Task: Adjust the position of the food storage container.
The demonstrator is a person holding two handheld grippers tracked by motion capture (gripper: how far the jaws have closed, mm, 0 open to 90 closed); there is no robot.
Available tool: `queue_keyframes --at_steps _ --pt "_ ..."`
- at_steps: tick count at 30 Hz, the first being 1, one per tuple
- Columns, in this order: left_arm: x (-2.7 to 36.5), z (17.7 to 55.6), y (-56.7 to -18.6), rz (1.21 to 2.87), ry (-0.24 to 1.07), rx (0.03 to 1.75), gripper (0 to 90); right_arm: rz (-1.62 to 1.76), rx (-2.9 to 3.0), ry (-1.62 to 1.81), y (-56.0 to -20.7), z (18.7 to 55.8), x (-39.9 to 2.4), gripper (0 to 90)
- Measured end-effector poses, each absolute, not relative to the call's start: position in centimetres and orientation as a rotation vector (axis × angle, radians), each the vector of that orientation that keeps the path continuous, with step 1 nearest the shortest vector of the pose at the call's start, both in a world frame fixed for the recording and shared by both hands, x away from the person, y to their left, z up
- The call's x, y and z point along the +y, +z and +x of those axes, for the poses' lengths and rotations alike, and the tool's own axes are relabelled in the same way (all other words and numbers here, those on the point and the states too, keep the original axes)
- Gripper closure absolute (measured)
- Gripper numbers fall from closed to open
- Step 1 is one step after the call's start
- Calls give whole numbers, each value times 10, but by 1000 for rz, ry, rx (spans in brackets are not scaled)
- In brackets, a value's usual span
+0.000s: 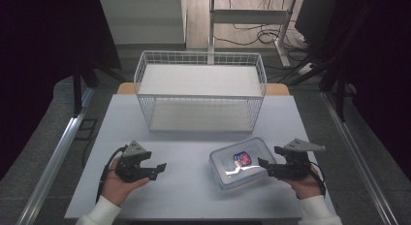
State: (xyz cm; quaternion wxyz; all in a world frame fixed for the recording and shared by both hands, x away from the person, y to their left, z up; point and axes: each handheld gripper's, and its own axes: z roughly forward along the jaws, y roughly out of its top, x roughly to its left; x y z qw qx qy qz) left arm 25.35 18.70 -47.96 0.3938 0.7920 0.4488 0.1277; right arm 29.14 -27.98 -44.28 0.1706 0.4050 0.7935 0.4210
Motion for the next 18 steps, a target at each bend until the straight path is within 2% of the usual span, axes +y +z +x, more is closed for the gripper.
queue_keyframes --at_steps 10,18 --pt "188 252 -480 2005 329 1150 272 1154 2249 1206 -440 292 -281 212" --pt "188 251 -479 2006 334 1140 271 1179 2232 1215 -436 291 -287 265"
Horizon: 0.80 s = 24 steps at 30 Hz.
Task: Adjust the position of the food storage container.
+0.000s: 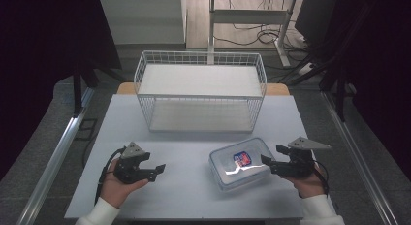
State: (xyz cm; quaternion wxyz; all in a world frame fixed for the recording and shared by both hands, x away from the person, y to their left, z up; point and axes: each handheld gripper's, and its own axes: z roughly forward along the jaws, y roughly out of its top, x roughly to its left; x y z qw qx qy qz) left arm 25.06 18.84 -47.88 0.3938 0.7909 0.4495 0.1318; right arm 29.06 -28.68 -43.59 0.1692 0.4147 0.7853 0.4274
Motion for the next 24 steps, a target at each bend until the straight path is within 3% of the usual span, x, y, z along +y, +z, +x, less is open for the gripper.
queue_keyframes --at_steps 7,24 --pt "186 255 -479 2006 327 1134 270 1176 2265 1200 -437 288 -289 337" --pt "184 255 -479 2011 321 1126 269 800 2649 1133 -433 256 -224 826"
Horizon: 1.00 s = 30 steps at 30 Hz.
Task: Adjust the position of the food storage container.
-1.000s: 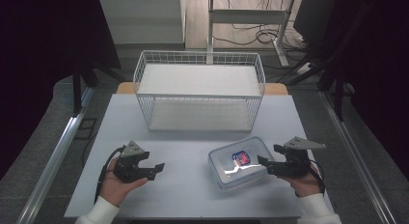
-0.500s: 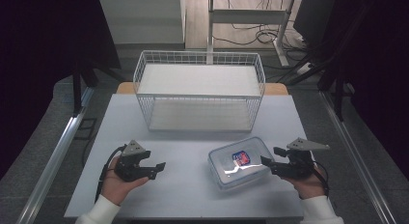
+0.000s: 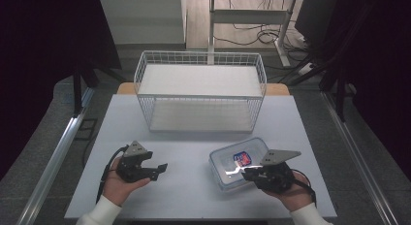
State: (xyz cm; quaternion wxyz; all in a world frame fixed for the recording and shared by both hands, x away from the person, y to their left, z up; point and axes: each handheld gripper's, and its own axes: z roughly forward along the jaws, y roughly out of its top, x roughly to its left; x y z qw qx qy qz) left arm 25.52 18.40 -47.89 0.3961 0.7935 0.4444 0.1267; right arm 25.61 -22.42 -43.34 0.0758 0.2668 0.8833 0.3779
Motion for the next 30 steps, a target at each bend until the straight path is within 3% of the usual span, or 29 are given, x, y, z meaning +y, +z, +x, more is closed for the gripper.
queue_keyframes --at_steps 3,14,30 --pt "185 255 -479 2012 323 1128 270 733 2721 1091 -442 251 -216 884" --pt "182 255 -481 2019 315 1124 270 586 2889 882 -476 242 -187 887" --pt "182 256 -482 2026 306 1117 270 666 2738 890 -481 248 -160 887"
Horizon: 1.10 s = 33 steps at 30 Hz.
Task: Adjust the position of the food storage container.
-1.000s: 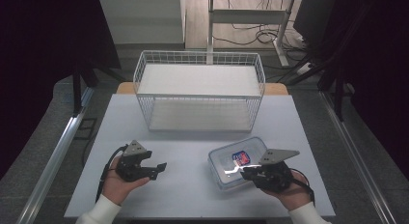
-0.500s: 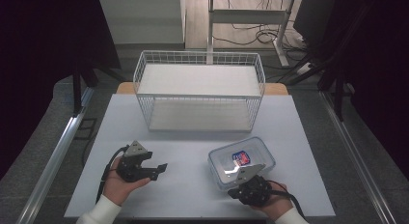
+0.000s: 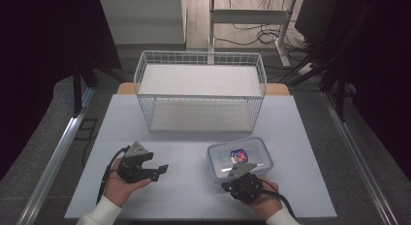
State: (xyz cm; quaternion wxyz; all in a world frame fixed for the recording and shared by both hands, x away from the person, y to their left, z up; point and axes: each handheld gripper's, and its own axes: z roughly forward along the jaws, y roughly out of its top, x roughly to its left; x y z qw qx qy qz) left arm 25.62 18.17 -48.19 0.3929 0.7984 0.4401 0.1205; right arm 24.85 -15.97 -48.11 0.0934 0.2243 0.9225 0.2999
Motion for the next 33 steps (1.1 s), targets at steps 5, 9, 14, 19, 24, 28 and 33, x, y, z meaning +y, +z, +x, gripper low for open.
queue_keyframes --at_steps 5,9,14,19,24,28,33 --pt "182 257 -482 2021 295 1121 270 692 2695 899 -484 251 -149 887" --pt "183 257 -482 2019 298 1121 270 693 2687 907 -485 252 -147 887" --pt "183 256 -482 2017 299 1125 269 672 2687 956 -471 241 -147 886" --pt "185 256 -480 2006 305 1135 269 670 2614 1027 -438 239 -155 886" --pt "186 255 -479 1996 307 1136 269 789 2490 1047 -408 268 -184 887" --pt "187 255 -479 2000 312 1133 269 978 2358 1071 -401 301 -218 887" --pt "187 256 -481 1997 304 1144 269 1156 2272 1090 -410 312 -264 887"
